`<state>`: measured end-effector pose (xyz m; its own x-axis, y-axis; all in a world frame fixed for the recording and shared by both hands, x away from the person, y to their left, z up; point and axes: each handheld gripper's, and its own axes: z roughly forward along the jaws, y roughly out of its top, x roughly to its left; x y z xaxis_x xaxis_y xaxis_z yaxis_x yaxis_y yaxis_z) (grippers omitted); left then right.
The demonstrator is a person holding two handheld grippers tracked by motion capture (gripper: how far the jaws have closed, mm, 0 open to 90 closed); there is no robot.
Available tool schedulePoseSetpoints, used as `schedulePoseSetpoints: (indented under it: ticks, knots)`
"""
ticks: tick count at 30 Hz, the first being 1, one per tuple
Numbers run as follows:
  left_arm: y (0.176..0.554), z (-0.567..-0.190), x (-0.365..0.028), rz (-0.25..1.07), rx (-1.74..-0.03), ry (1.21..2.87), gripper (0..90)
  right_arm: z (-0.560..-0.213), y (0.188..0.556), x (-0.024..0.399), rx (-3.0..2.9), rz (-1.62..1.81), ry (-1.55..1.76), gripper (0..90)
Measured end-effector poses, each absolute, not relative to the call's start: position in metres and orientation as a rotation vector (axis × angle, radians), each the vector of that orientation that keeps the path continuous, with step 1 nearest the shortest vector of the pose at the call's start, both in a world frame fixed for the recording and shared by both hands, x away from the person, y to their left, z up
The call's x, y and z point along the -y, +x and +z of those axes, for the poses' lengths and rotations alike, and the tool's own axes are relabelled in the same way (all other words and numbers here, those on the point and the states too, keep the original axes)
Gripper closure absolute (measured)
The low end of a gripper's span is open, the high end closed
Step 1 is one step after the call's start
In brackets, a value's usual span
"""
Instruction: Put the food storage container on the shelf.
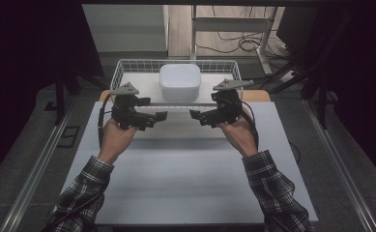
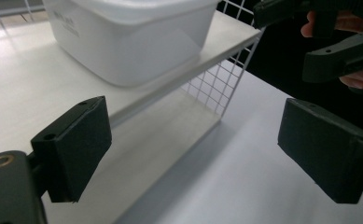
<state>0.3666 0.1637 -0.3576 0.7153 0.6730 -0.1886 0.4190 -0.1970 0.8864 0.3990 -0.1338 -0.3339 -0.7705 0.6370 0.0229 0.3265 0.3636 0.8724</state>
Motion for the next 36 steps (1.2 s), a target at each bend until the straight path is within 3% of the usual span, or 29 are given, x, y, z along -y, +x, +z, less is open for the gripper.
schedulePoseSetpoints:
  ticks: [7,36]
  knots:
    - [0.357,-0.367,-0.161,0.291,-0.843,1.867,3.3,-0.340,0.392,0.136,-2.321,1.367,0.825,0.0]
    - [0.323,-0.415,-0.155,0.276,-0.832,1.885,2.3,-0.376,0.356,0.152,-2.344,1.375,0.808,0.0]
